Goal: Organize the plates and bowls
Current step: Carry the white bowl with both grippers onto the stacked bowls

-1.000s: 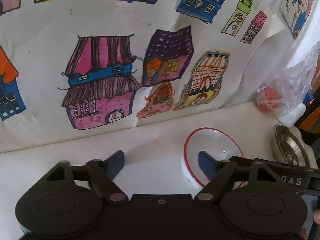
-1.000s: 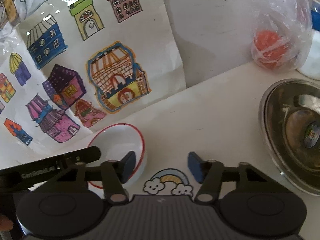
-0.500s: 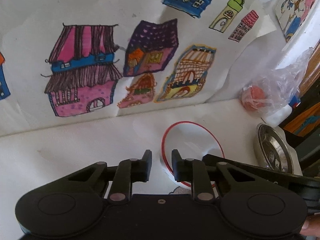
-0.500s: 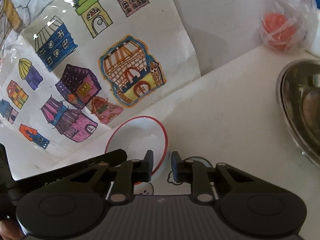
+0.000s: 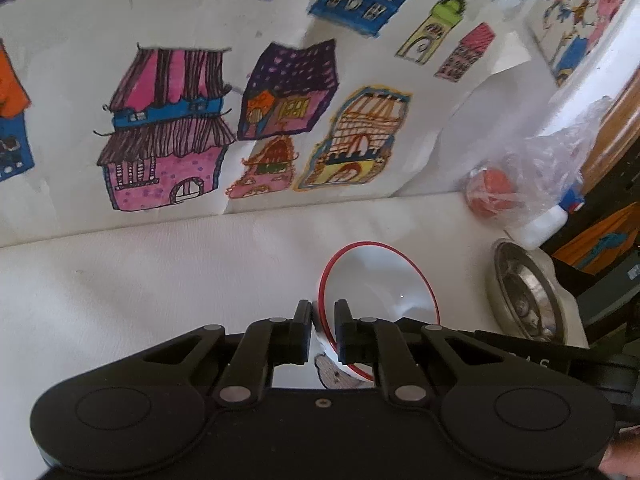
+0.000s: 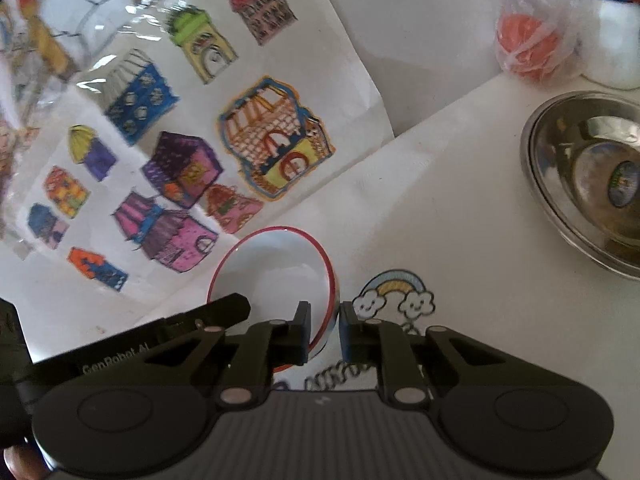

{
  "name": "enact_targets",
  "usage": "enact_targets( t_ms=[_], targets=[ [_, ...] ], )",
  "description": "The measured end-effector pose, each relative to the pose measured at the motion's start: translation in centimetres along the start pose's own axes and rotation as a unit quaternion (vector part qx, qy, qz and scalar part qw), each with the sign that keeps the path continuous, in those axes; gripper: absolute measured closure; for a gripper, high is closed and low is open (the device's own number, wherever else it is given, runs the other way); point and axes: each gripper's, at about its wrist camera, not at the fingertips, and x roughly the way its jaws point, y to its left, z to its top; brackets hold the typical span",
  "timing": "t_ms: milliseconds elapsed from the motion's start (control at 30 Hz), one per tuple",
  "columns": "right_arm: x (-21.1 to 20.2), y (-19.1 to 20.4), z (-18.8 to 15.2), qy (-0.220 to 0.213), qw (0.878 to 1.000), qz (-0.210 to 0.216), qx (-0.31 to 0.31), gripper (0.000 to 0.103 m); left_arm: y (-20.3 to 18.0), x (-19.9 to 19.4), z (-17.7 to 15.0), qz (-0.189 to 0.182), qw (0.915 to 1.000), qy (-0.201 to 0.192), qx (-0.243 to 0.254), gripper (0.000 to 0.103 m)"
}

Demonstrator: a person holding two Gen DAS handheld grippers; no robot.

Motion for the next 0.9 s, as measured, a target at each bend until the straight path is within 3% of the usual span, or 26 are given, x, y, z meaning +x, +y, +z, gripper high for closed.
enact_targets(
  t_ms=[500, 900],
  targets=[
    [-9.7, 4.2, -4.4, -0.027, 0.999, 0.009, -0.033, 0.087, -2.9, -10.0, -2.9, -0.028, 0.9986, -0.028, 0.034, 0.091],
    [-13.2, 5.0, -12.1, -0.014, 0.999, 0.005, -0.049, 0.085, -3.2, -15.4, -8.8, -0.04, 0.9968, -0.028, 0.064, 0.091]
  ],
)
